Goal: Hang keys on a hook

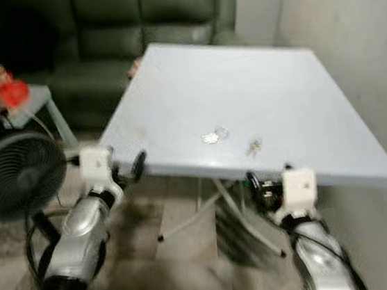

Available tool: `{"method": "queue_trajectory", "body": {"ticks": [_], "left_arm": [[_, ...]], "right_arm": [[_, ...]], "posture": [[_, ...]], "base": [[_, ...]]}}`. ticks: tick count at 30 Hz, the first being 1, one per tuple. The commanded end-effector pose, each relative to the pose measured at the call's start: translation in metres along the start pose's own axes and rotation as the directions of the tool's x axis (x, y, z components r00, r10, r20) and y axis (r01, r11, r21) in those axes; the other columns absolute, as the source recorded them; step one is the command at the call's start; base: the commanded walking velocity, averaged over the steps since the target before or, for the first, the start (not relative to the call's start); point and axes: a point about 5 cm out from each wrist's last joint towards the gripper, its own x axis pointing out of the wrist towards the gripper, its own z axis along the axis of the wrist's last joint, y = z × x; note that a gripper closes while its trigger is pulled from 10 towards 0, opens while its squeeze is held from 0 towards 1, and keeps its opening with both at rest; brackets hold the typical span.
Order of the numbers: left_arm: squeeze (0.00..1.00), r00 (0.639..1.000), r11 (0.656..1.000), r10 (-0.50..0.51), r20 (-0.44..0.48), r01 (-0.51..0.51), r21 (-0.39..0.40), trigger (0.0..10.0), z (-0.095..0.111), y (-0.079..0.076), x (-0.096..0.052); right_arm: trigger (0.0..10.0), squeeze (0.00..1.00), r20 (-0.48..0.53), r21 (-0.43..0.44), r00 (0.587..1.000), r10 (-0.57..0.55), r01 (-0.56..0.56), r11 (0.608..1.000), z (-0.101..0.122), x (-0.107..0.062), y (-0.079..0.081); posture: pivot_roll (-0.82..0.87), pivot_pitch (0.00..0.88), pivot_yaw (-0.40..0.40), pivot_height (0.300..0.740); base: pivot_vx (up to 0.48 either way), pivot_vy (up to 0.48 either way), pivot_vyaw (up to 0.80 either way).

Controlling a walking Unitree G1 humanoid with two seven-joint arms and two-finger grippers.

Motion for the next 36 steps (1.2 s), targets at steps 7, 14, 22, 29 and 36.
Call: {"method": "queue_trajectory", "body": {"ticks": [7,14,22,29,36], "left_arm": [[0.00,0.999,0.999,-0.035,-0.003,0.035,0.012,10.0,0.0034,-0.0122,0.0041],[0.00,0.999,0.999,-0.046,-0.012,0.046,0.012,10.0,0.0032,-0.0109,0.0049],[0.00,0.999,0.998,-0.037,-0.007,0.037,0.043,10.0,0.0029,-0.0130,0.0042],[0.00,1.000,0.998,-0.030,0.005,0.030,0.060,10.0,0.0046,-0.0124,0.0051],[0.00,0.999,0.997,-0.044,-0.003,0.044,0.060,10.0,0.0047,-0.0132,0.0068]], "right_arm": [[10.0,0.00,-0.006,-0.015,1.000,-0.016,0.016,1.000,0.0010,-0.0012,-0.0079],[10.0,0.00,-0.014,-0.017,1.000,-0.013,0.013,1.000,-0.0003,-0.0005,-0.0063],[10.0,0.00,-0.021,-0.028,1.000,-0.022,0.022,0.999,-0.0013,-0.0011,-0.0070],[10.0,0.00,-0.028,-0.042,0.999,-0.042,0.041,0.998,-0.0012,-0.0001,-0.0082],[10.0,0.00,-0.032,-0.043,0.998,-0.051,0.049,0.998,-0.0017,0.0001,-0.0086]], "posture": [[-0.02,0.000,-0.051,0.740],[-0.02,0.000,-0.048,0.740],[-0.02,0.000,-0.046,0.740],[-0.03,0.000,-0.043,0.740],[-0.03,0.000,-0.038,0.740]], "base": [[0.000,0.000,0.00],[0.000,0.000,0.00],[0.000,0.000,0.00],[0.000,0.000,0.00],[0.000,0.000,0.00]]}}
